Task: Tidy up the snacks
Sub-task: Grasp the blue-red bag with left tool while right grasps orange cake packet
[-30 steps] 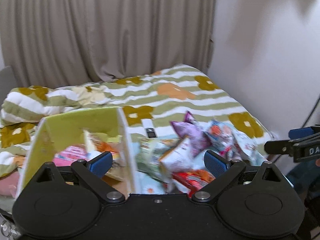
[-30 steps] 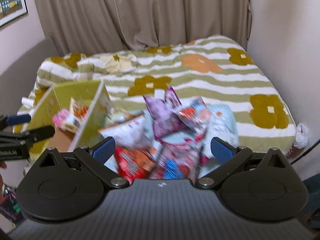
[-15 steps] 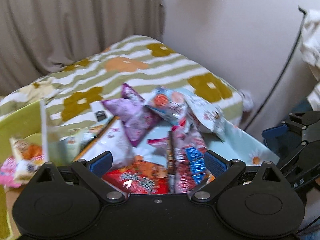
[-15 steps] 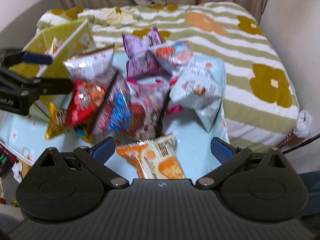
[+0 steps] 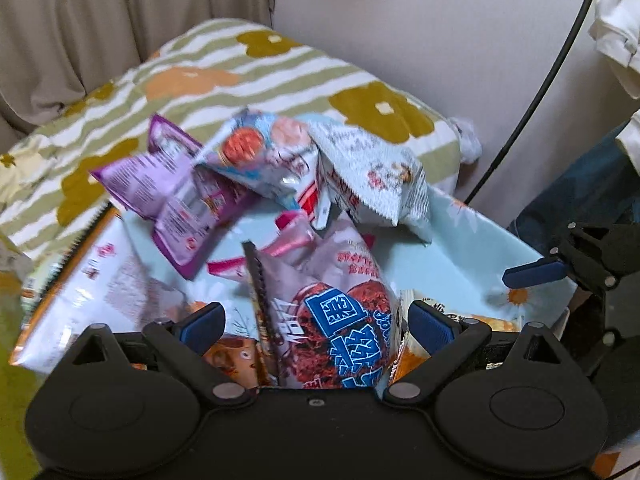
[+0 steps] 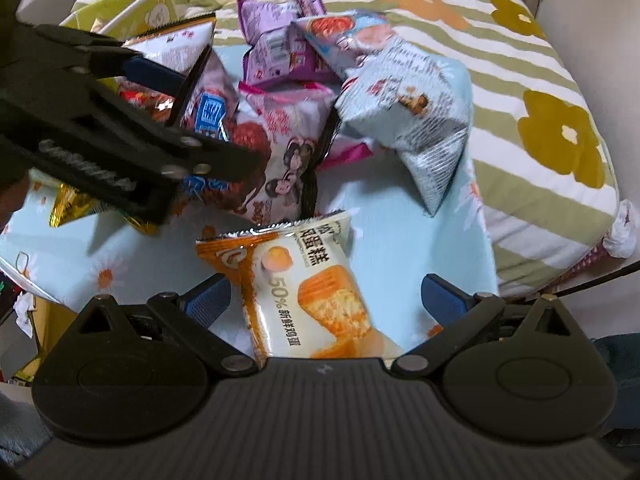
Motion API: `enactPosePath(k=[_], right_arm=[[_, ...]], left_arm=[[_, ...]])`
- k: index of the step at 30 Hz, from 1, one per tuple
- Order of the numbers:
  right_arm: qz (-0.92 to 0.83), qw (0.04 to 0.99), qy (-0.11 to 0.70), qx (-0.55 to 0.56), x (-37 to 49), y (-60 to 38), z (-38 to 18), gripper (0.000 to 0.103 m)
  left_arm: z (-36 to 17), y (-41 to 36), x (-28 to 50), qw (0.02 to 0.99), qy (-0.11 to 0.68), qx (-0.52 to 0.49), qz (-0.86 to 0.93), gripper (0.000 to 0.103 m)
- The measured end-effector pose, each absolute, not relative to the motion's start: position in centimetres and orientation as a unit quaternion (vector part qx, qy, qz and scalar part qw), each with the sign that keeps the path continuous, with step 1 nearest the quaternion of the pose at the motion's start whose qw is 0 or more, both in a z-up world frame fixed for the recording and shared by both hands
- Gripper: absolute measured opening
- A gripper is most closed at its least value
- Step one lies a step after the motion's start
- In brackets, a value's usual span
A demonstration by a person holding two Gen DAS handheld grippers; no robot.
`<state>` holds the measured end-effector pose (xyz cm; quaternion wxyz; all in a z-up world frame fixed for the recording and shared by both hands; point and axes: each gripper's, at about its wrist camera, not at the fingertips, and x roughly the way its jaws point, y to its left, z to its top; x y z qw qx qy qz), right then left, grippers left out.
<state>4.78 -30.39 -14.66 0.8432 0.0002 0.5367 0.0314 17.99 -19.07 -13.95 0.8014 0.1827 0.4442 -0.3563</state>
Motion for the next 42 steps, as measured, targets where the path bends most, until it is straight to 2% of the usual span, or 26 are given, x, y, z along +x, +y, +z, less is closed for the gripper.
enactPosePath(k=[7, 8, 11, 13, 15, 20, 24, 42], right_arm=[[0.047, 0.834, 0.549, -0.007, 5.2, -29.8, -16.3, 0.103], [0.049, 0.833, 0.551, -0.004, 5.3, -29.8, -16.4, 0.103], [0.056, 0.83, 0.555, -0.001, 5.4, -29.7, -16.8, 0.103], [0.059, 0.827, 0.559, 0.001, 5.6, -29.6, -17.1, 0.101], [0.062, 0.825, 0.562, 0.003, 5.7, -29.6, -17.4, 0.094], [0.063, 0.824, 0.564, -0.003, 5.7, -29.5, -17.8, 0.089], [0.063, 0.826, 0.56, -0.011, 5.5, -29.3, -17.8, 0.081], [0.078, 0.866, 0.493, -0.031, 5.0, -27.3, -10.3, 0.08]], left_arm=[[-15.8, -19.5, 19.1, 0.787, 0.47, 0.164, -0.364, 0.091], [-15.8, -19.5, 19.1, 0.784, 0.473, 0.159, -0.369, 0.08], [-15.9, -19.5, 19.3, 0.78, 0.481, 0.152, -0.369, 0.071], [-15.9, -19.4, 19.3, 0.78, 0.481, 0.154, -0.368, 0.069], [-15.8, -19.4, 19.0, 0.783, 0.478, 0.158, -0.365, 0.068], [-15.3, -19.5, 18.0, 0.793, 0.455, 0.181, -0.362, 0.068], [-14.8, -19.2, 18.1, 0.8, 0.45, 0.176, -0.357, 0.068], [-6.8, -12.7, 15.4, 0.875, 0.382, 0.128, -0.268, 0.068]])
